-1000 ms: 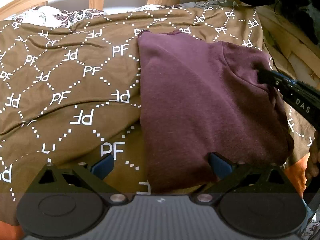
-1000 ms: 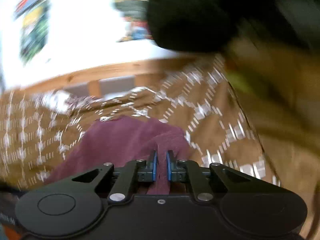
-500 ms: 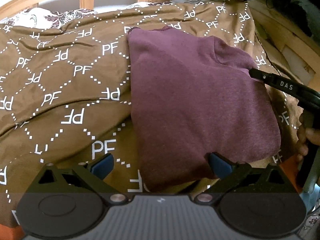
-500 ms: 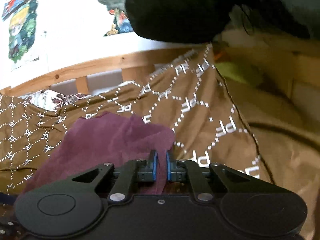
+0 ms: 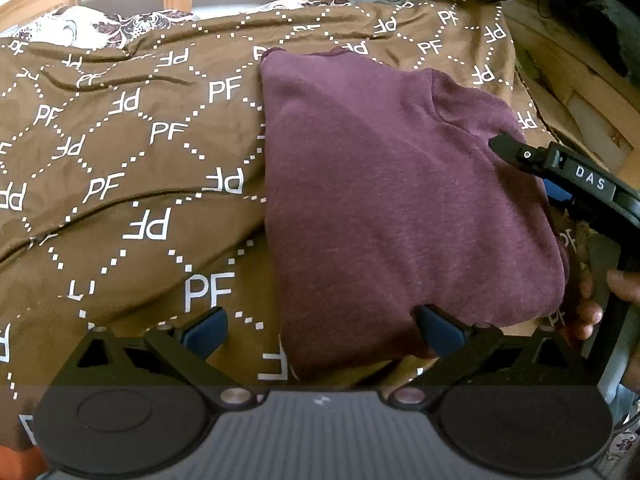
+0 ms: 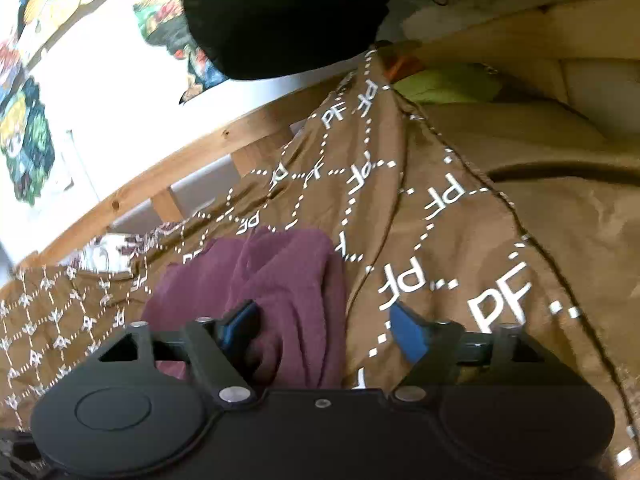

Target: Fold small clothes

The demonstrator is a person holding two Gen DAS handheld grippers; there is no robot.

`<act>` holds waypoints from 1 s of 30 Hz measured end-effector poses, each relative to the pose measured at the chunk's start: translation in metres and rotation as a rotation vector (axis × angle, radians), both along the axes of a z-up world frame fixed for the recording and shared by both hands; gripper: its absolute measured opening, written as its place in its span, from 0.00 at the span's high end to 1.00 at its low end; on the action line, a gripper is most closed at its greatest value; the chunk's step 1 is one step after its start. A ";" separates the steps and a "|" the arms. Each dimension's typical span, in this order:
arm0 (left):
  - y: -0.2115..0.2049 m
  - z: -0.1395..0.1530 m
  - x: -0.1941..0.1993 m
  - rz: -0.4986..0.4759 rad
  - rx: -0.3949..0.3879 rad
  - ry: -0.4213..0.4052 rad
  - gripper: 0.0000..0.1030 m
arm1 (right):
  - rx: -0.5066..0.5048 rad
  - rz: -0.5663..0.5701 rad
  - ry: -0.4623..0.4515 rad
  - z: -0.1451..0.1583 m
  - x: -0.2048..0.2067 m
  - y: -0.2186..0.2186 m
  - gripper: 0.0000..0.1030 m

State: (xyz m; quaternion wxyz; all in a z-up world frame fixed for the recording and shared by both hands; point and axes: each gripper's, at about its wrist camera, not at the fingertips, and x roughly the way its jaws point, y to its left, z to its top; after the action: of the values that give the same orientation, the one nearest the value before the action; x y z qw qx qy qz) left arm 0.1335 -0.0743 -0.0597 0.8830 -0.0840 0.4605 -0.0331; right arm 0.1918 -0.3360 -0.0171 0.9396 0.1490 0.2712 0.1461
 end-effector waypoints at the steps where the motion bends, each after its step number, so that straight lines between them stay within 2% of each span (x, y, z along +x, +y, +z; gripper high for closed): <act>1: 0.000 0.000 0.000 0.001 -0.003 0.002 0.00 | -0.015 0.006 -0.004 -0.001 -0.001 0.003 0.17; 5: 0.003 -0.002 0.001 0.004 -0.019 0.014 0.00 | -0.027 0.037 -0.012 -0.003 -0.002 0.009 0.03; 7: 0.004 -0.003 0.002 0.006 -0.025 0.016 0.00 | -0.043 0.048 -0.011 -0.004 -0.002 0.013 0.01; 30: 0.003 -0.003 0.002 0.006 -0.021 0.014 0.00 | -0.069 0.055 -0.011 -0.007 -0.001 0.014 0.01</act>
State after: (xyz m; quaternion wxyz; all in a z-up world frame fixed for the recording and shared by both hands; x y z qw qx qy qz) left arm 0.1351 -0.0717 -0.0629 0.8790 -0.0950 0.4660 -0.0346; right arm 0.1907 -0.3215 -0.0244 0.9413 0.1081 0.2750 0.1630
